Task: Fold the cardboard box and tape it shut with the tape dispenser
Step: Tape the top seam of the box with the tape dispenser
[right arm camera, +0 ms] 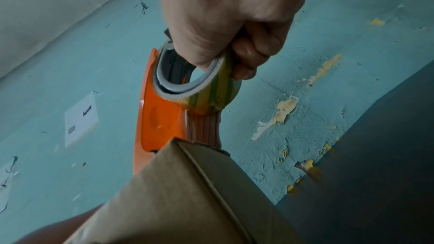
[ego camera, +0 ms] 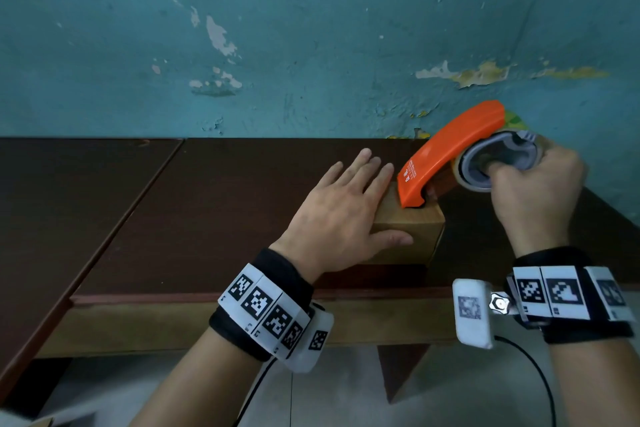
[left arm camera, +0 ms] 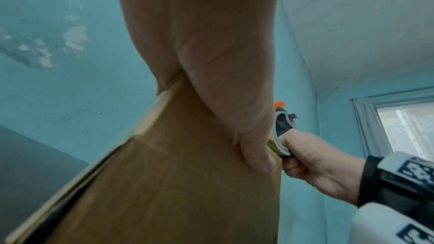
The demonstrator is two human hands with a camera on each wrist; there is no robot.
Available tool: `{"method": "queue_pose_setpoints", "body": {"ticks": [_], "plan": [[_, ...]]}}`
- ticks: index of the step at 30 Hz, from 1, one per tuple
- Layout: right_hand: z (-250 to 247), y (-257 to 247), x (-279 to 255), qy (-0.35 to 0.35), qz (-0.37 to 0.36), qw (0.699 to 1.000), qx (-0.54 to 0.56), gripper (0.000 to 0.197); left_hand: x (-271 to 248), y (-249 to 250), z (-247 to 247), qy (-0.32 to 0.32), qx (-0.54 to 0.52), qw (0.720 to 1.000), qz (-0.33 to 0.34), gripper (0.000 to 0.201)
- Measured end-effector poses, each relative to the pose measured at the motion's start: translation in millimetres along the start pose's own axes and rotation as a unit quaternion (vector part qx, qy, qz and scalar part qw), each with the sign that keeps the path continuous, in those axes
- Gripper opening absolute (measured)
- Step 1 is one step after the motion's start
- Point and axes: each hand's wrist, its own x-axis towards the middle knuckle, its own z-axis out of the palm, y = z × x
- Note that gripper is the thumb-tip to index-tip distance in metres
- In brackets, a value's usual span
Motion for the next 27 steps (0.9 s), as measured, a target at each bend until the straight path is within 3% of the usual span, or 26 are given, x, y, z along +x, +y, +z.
{"method": "queue_pose_setpoints", "body": {"ticks": [4,12,16,22,27], "plan": [[1.7,-0.4,-2.8,0.011,0.02,0.999,0.024,0.027,-3.0,0.7,-1.7,0.006,-0.012,1.0,0.021,0.092],[10.9,4.8,-9.2,0.035,0.04,0.995,0.079,0.02,-0.5,10.8,-6.7,-0.039,-0.014,0.999,-0.013,0.081],[14.7,11.2,-11.3,0.033,0.077,0.989,0.125,0.028,-2.1,7.0,-8.8,0.012,-0.069,0.996,-0.051,0.06],[17.7,12.9,-14.8,0.03,0.086,0.986,0.143,0.02,-3.3,10.8,-9.3,0.048,-0.001,0.995,-0.082,0.083],[22.8,7.8,-20.5,0.014,0.099,0.982,0.159,0.019,-5.4,3.0,-13.7,-0.004,0.04,0.997,-0.071,0.082]]}}
